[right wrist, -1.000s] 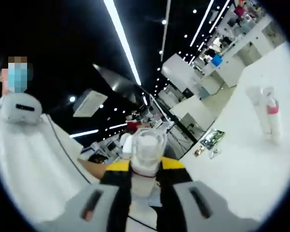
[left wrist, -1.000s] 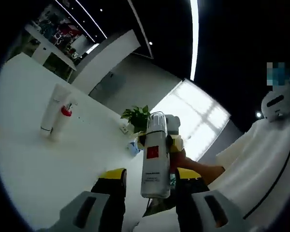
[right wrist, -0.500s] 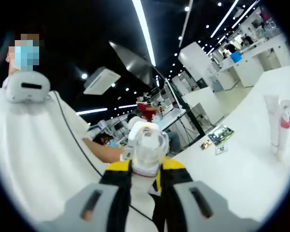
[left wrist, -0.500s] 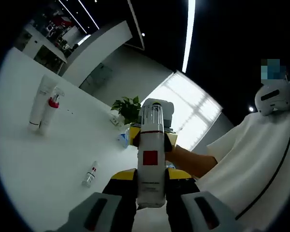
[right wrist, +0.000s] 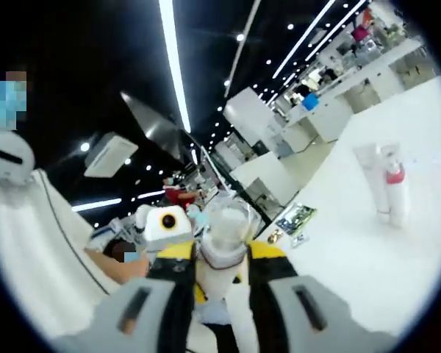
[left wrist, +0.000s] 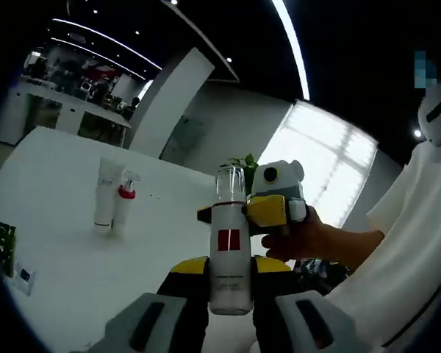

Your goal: Arrange the skincare products in the storage area until every visible bottle or jar stands upright without overlapping.

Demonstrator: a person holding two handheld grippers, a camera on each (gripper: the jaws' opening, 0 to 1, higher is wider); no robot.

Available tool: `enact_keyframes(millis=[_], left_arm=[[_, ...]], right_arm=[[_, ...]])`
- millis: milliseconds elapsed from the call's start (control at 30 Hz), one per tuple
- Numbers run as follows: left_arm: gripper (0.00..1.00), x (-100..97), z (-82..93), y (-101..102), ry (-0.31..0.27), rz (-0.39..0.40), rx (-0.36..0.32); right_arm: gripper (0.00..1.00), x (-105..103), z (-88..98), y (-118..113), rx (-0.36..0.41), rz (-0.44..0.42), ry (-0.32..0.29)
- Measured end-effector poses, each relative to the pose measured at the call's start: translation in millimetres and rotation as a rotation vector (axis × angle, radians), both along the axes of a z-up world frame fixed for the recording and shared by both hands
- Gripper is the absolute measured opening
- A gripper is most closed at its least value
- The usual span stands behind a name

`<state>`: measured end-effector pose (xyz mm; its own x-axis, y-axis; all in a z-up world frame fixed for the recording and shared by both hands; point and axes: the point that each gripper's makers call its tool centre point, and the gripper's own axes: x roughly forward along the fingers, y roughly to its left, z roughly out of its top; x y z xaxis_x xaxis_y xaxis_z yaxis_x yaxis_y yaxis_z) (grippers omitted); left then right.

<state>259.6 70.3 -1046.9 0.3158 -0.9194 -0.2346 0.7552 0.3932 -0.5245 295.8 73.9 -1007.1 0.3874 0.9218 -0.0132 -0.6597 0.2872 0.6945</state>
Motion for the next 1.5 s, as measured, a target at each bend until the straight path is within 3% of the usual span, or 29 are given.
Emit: enact_keyframes(millis=[200,333,433,467,600,700,833,900,933,1000,1100,1267,1500], left_arm=[[0.20,11.1,-14.4,8.3,-0.100,0.065,0.196],[0.20,8.9,-23.2,9.5,-0.150,0.057,0.294],[0.20,6.8,-25.4,9.6,-0.198,0.047,0.339],[0.20,6.3,-26.2,10.1,-0.207,0.046,0.351],[0.20,5.9,-28.7,11.4,-0.219,0.033,0.355],[0.21,4.6,-28.8,12.2,-0.221,0.029,0.343],[0.21,1.0,-28.0,11.7,-0.213,0.009,0.310],[0.22,-1.5,-26.6,10.4,-0.182,0.001,0.278],[0.22,-4.3,-25.3,8.8,-0.163,-0.019,0.247],[0.23,-5.4,-24.3,9.4,-0.149,-0.026,0.235],[0.25,-11.3,-22.7,8.0,-0.129,-0.065,0.208],[0.27,-19.8,-20.7,6.4,-0.122,-0.105,0.188],[0.26,-23.9,-22.1,5.6,-0.109,-0.104,0.173]], right_arm=[[0.28,14.6,-5.2,-10.3,0.065,-0.145,0.140],[0.25,16.6,-15.7,-13.7,0.050,-0.191,0.205],[0.20,16.2,-22.1,-15.3,0.031,-0.210,0.217],[0.20,14.7,-24.7,-14.8,0.045,-0.211,0.254],[0.19,9.9,-23.6,-14.3,0.037,-0.200,0.244],[0.18,7.5,-21.8,-13.5,0.023,-0.189,0.228],[0.17,3.5,-15.3,-9.8,-0.015,-0.142,0.156],[0.17,0.9,-12.0,-8.0,-0.038,-0.118,0.128],[0.17,-1.7,-6.2,-5.6,-0.051,-0.086,0.077],[0.17,-4.9,-2.2,-3.3,-0.067,-0.055,0.049],[0.17,-11.5,12.1,1.5,-0.087,0.007,-0.056],[0.17,-16.3,19.7,6.2,-0.127,0.057,-0.112],[0.17,-22.2,17.6,9.4,-0.131,0.087,-0.123]])
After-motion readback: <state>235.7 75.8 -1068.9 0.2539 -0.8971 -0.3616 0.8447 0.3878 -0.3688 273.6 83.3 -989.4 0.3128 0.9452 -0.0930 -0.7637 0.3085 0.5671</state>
